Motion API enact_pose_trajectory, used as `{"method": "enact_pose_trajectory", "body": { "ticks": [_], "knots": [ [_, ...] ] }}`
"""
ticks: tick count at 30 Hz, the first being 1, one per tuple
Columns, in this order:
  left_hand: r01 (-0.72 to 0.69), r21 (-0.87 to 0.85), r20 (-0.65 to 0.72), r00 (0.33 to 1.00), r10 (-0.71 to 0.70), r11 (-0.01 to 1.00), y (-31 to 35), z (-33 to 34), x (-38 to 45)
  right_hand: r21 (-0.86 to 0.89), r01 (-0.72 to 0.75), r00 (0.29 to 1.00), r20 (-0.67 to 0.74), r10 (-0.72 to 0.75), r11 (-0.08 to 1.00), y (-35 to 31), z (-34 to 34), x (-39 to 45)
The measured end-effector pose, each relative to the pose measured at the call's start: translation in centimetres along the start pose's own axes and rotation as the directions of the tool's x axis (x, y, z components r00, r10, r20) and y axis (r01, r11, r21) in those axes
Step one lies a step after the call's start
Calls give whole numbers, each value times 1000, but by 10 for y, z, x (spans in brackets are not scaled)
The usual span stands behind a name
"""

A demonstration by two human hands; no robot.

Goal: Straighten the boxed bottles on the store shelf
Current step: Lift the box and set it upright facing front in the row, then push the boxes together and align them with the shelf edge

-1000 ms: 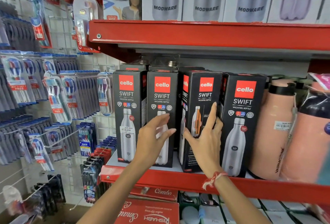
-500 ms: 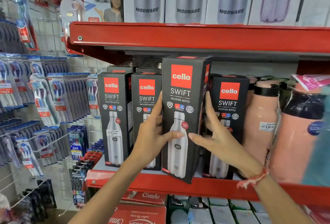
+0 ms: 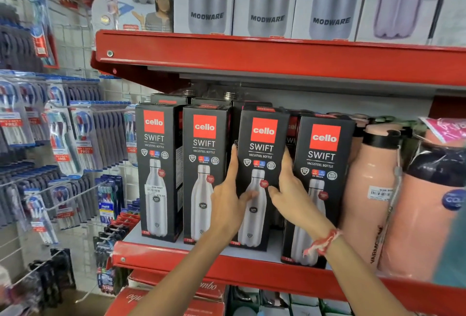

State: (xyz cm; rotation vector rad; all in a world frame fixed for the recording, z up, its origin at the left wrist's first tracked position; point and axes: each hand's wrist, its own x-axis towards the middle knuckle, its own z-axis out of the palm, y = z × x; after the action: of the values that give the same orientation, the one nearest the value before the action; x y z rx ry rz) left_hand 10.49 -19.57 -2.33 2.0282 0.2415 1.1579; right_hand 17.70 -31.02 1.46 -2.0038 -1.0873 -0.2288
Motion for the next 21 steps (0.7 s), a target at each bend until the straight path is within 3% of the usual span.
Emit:
{"method": "enact_pose_trajectory", "body": {
  "ticks": [4,7,9,13,15,18,21],
  "knots": [
    [37,107,6,999,-38,994,-4,0,4,-40,-29,999,-14,29,999,-4,6,3],
    [13,363,48,998,-33,932,4,-12,16,-36,-61,996,-63,59,997,-13,8,4],
    [-63,491,71,997,32,869,11,-29,21,-1,-54,984,-169,53,999,-26,10,3],
    [-253,361,-36,958,285,898,13,-68,13,5,96,931,-354,-88,995,-67,30,-2],
    [-289,281,-116,936,331,915,5,-86,6,87,198,920,-360,-154,976,-88,50,-5],
    [-250,131,-241,931,276,959,-23,-119,-5,380,210,967,-216,-134,901,-109,93,-13],
    [-134,61,-287,947,146,989,-59,-143,-17,527,11,999,-35,9,850,-111,142,-21]
  ]
}}
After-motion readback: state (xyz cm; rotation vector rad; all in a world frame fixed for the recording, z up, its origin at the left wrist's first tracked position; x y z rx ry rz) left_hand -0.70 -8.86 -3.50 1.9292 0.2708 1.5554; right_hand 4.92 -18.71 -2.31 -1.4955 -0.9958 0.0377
